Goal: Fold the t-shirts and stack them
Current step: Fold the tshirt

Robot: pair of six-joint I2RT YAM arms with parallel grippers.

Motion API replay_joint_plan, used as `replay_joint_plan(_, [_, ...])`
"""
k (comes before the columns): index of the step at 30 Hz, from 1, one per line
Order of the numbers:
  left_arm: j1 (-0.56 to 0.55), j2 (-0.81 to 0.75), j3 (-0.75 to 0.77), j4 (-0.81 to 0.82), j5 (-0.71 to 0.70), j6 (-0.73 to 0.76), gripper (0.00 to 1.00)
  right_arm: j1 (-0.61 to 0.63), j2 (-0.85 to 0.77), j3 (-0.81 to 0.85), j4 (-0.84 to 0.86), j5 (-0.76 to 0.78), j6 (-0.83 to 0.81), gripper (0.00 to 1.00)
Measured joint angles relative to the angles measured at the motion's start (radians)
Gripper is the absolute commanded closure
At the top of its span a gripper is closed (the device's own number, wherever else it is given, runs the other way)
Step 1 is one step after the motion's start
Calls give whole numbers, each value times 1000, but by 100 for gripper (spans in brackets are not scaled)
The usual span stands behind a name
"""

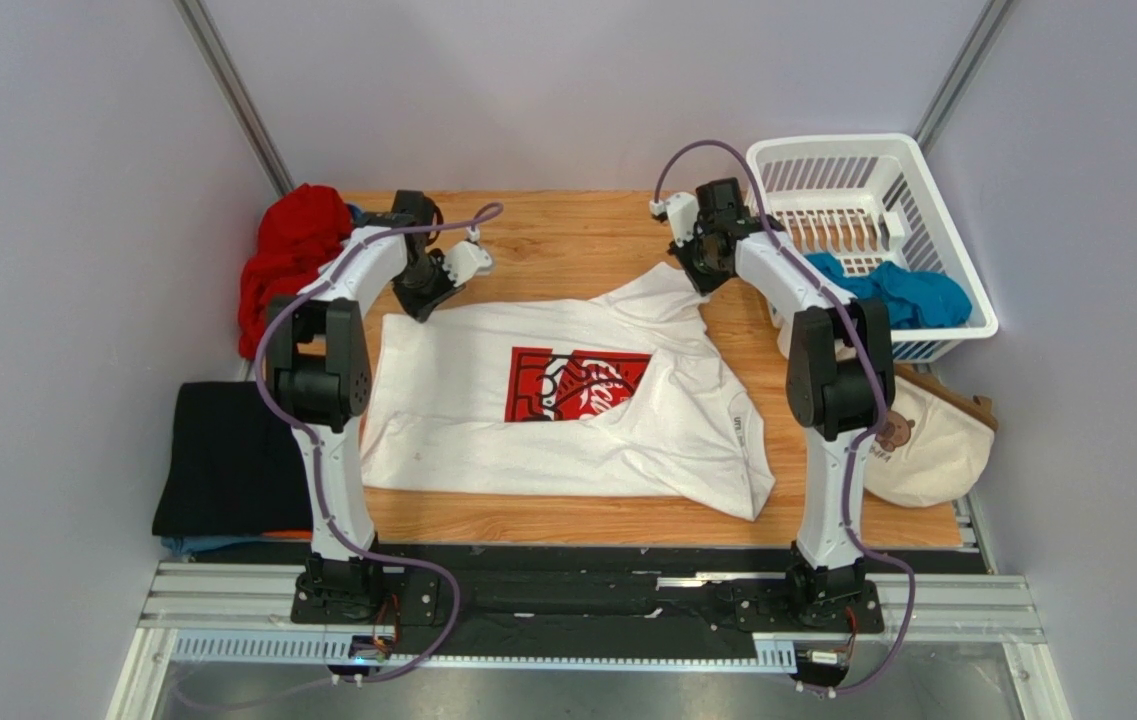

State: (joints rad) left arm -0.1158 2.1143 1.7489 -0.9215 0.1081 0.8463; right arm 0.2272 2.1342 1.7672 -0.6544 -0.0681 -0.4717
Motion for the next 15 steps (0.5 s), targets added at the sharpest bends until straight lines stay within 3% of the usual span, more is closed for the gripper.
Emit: replay_joint_plan(15, [-88, -10, -101, 77, -128, -85, 100, 82, -241, -22, -61, 15, -7, 100])
